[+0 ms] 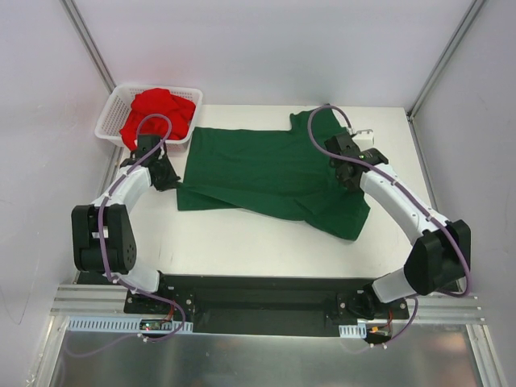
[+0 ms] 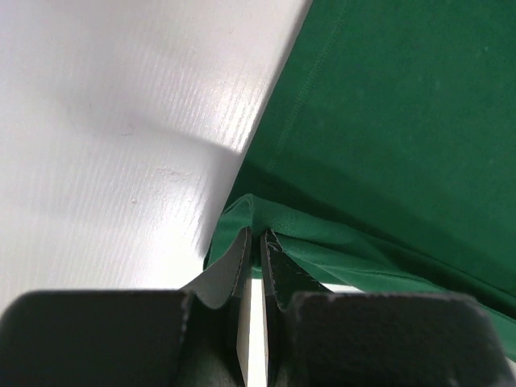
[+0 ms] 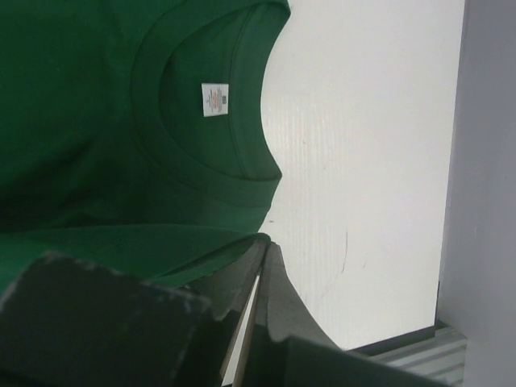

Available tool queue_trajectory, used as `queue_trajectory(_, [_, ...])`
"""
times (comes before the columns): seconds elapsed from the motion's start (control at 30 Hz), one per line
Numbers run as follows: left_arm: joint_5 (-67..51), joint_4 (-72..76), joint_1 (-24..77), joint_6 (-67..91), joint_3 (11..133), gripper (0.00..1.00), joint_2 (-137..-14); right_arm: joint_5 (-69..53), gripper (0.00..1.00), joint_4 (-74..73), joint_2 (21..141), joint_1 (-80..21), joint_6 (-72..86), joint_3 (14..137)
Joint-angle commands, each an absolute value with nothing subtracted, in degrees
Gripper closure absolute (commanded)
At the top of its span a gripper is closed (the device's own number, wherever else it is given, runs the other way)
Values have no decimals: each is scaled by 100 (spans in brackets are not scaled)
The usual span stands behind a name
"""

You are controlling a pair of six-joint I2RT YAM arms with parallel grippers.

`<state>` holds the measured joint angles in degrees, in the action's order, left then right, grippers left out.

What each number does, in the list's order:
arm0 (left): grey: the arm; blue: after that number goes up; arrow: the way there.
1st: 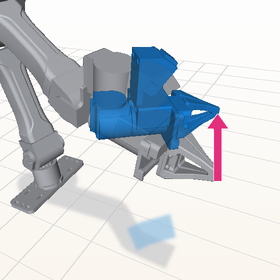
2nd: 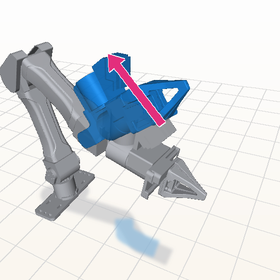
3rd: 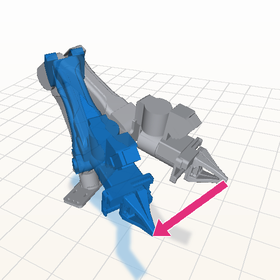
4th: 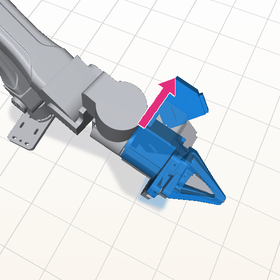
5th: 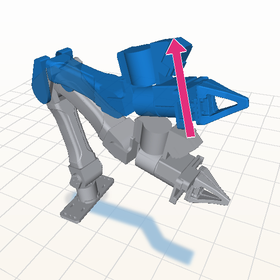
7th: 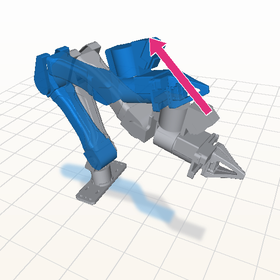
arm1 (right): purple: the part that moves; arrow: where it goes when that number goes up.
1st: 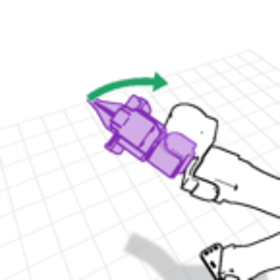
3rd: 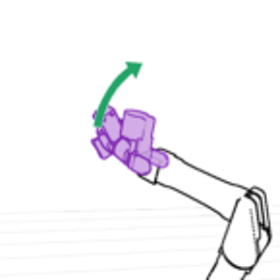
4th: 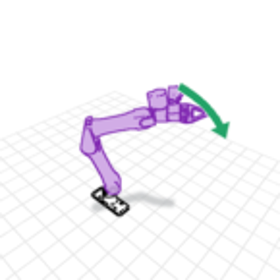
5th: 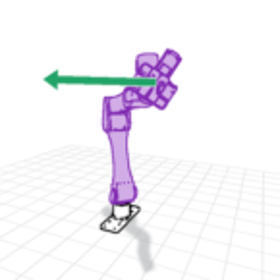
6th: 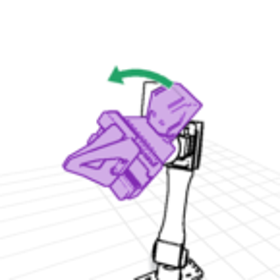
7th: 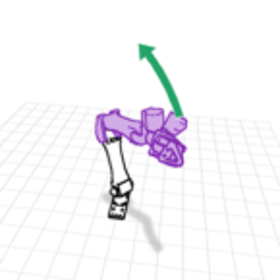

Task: Fold and stack the t-shirts
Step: Fold the flattened tshirt in 1/3 of the way

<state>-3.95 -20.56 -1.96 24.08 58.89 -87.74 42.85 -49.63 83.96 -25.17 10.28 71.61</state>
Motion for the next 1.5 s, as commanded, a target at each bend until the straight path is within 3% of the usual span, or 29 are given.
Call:
queue_trajectory(0.0, [-308,-1819,-237,2487,6082,100,-8859,4438,99,-4737,8543,-2347,853,7681])
queue_trajectory(0.93, [-220,-1644,-18,2364,6117,100,-9334,4395,99,-4175,9712,-1679,36,8920])
queue_trajectory(1.47, [-176,-1608,-18,2355,6126,100,-9422,4131,99,-3762,10283,-1635,-369,9035])
